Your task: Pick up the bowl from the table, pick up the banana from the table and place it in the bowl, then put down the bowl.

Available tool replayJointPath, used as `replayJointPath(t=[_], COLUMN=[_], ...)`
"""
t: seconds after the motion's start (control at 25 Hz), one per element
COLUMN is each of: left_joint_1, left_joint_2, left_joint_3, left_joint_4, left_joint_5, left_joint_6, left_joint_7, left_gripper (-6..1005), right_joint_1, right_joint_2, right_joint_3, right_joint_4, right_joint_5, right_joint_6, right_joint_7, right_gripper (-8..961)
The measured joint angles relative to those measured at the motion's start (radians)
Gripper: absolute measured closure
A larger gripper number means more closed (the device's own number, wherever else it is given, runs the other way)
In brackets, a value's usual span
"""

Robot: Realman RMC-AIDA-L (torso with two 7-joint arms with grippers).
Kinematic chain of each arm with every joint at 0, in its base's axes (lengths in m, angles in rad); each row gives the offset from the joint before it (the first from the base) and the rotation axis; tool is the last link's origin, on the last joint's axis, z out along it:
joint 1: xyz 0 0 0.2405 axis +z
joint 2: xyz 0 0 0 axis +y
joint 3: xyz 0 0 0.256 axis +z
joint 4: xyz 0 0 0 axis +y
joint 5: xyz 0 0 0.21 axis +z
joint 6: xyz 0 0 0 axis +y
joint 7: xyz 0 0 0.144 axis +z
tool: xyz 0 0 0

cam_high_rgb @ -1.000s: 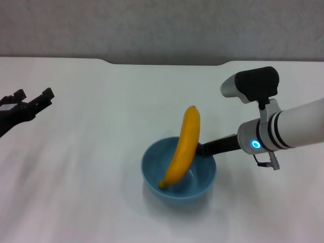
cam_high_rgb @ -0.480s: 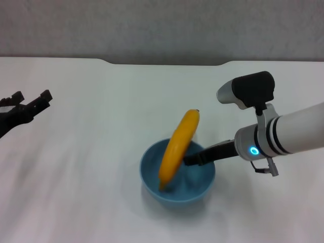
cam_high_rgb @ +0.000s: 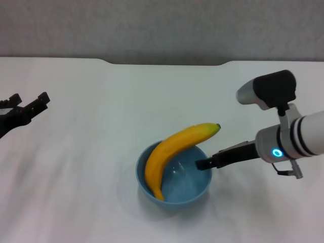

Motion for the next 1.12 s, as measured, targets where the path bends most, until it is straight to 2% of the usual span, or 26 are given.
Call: replayJointPath(t=[0.08,0.24,0.44,0.56,0.84,1.0,1.08,1.12], left_joint_1=[0.000,0.001,0.001,0.001,-0.010,-0.027,-0.033,-0.036], left_joint_2=[0.000,0.001,0.000,0.001,0.002,0.003,0.003,0.003], left_joint_3=[0.000,0.000,-0.010,-0.012,-0.014,-0.017,-0.031,-0.044], left_joint_4=[0.001,0.001,0.012,0.035,0.145,0.204,0.227,0.239], left_joint_5=[0.000,0.000,-0.022,-0.053,-0.186,-0.230,-0.233,-0.233], left_joint_6=[0.000,0.000,0.000,-0.014,-0.136,-0.153,-0.153,-0.153], left_joint_7=[-0.001,0.001,0.003,0.019,0.178,0.227,0.239,0.249], left_gripper=[106,105,105,106,106,105,105,105], right_joint_1=[-0.021,-0.086,-0.241,-0.317,-0.414,-0.465,-0.510,-0.510], right_joint_2=[0.000,0.001,0.005,0.005,0.006,0.007,0.009,0.009], right_joint_3=[0.014,0.029,-0.007,-0.039,-0.085,-0.096,-0.128,-0.128], right_joint_4=[0.041,0.164,0.398,0.480,0.498,0.490,0.473,0.473], right_joint_5=[-0.041,-0.076,-0.071,-0.069,0.103,0.245,0.387,0.387], right_joint_6=[0.013,0.006,-0.082,-0.156,-0.317,-0.390,-0.492,-0.492], right_joint_7=[0.018,0.015,-0.060,-0.117,-0.343,-0.500,-0.635,-0.635], right_gripper=[108,82,76,78,82,84,84,85])
